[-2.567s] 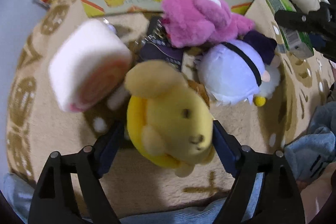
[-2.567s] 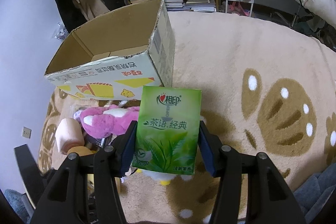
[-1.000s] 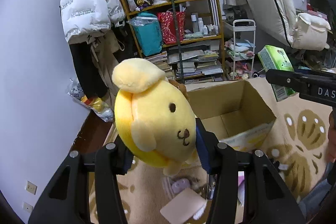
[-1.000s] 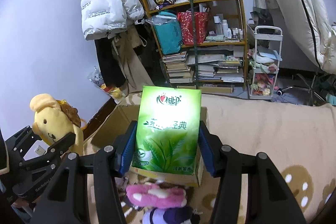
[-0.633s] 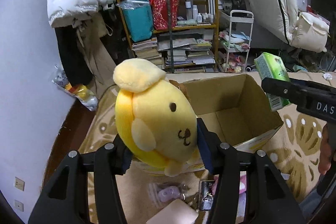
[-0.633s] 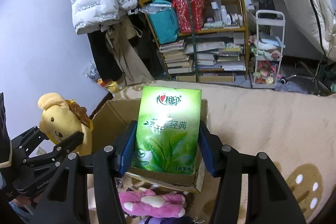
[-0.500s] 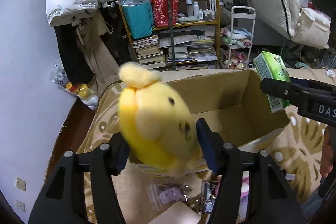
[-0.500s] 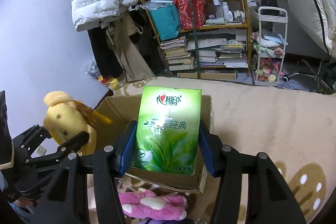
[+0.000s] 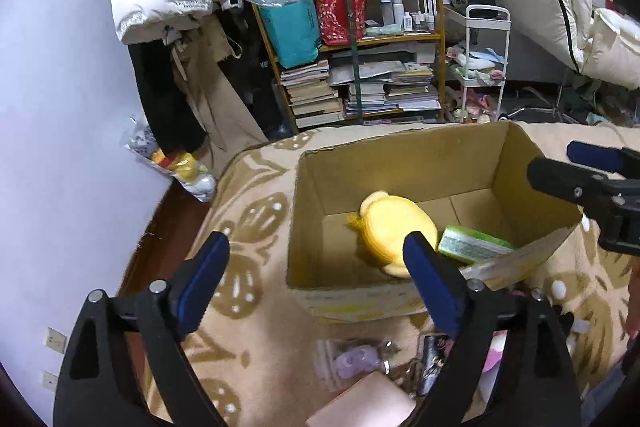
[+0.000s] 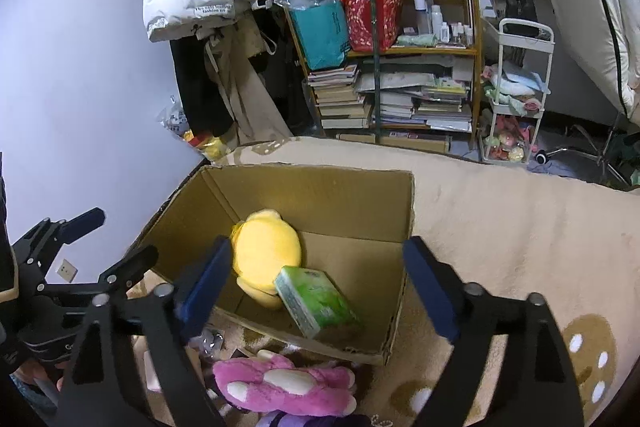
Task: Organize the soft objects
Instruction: 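Open both grippers to drop the plush and tissue pack into the box, then move both grippers back down toward the remaining soft items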
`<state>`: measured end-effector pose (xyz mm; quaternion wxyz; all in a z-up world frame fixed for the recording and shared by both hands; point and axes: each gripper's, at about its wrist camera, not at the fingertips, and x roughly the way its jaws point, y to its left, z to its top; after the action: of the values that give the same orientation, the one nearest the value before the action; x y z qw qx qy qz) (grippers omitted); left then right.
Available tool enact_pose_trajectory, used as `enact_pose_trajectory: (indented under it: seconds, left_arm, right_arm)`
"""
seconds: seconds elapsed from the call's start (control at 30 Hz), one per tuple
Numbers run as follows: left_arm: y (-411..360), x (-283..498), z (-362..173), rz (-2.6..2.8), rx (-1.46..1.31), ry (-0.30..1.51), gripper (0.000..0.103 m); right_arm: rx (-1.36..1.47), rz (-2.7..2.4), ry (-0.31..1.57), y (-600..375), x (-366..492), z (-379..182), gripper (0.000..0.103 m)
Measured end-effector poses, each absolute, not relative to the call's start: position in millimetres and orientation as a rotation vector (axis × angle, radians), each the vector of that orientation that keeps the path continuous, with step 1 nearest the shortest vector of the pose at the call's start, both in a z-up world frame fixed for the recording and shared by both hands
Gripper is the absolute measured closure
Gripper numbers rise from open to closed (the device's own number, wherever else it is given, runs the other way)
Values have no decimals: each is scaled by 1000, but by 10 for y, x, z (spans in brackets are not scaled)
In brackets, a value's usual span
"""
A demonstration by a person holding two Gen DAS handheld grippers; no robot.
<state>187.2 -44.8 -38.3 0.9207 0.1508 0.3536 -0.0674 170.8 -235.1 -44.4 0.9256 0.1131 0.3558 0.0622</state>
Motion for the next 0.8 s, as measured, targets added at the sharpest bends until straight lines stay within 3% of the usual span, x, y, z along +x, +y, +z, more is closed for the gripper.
enact_pose_trajectory:
  seconds: [0.2,0.8]
  left_arm:
    - [-420,1607,-240,-128,360,679,8]
    - [-241,1042,-192,-151,363,762,7]
  right_arm:
    - [225,121,736,-2309,1546,-380,2]
    - [252,109,760,-2244,949,-334,1]
